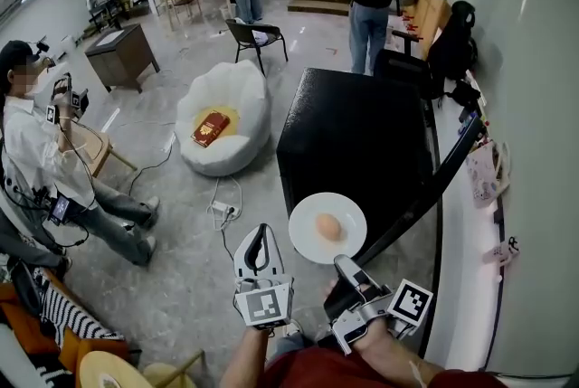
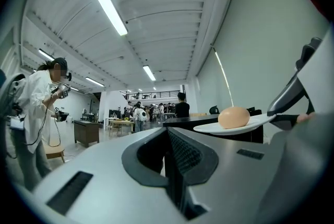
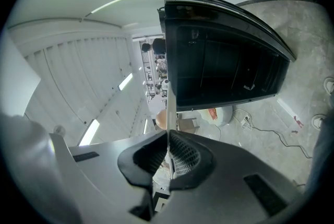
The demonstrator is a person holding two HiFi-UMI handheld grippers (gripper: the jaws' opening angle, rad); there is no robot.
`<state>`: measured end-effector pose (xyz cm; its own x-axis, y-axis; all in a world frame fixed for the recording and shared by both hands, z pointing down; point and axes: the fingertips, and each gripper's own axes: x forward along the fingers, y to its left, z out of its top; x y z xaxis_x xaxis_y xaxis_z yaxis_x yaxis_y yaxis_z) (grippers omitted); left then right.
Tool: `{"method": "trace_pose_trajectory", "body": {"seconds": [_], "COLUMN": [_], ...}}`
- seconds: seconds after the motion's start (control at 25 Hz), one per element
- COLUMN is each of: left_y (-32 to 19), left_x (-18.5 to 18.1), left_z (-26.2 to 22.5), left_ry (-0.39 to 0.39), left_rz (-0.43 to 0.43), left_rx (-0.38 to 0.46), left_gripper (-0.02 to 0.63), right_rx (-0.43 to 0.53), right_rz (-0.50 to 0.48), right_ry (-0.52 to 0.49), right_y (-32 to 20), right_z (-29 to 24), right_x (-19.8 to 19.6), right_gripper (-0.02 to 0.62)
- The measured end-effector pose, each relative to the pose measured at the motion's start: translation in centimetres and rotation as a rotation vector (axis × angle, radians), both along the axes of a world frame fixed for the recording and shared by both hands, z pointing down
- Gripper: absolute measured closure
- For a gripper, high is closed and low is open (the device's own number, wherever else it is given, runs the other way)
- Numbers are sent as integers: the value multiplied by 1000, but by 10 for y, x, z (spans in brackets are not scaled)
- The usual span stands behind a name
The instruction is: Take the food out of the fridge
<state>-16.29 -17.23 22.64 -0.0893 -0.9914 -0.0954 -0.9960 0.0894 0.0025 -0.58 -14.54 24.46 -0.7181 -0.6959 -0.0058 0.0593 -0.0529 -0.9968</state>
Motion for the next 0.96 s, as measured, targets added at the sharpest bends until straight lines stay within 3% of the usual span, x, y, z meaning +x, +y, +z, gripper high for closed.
{"method": "trace_pose_trajectory", "body": {"seconds": [0.96], "left_y": [5], "left_x": [6], "left_z": [-4], "left_ry": [-8], "left_rz": [3], "left_rx": [3], "left_gripper": [592], "right_rx": [-4], "right_rz": [-5], "right_ry": [3], "right_y": [6], "right_z": [3], "right_x": [3], "right_gripper": [566]}}
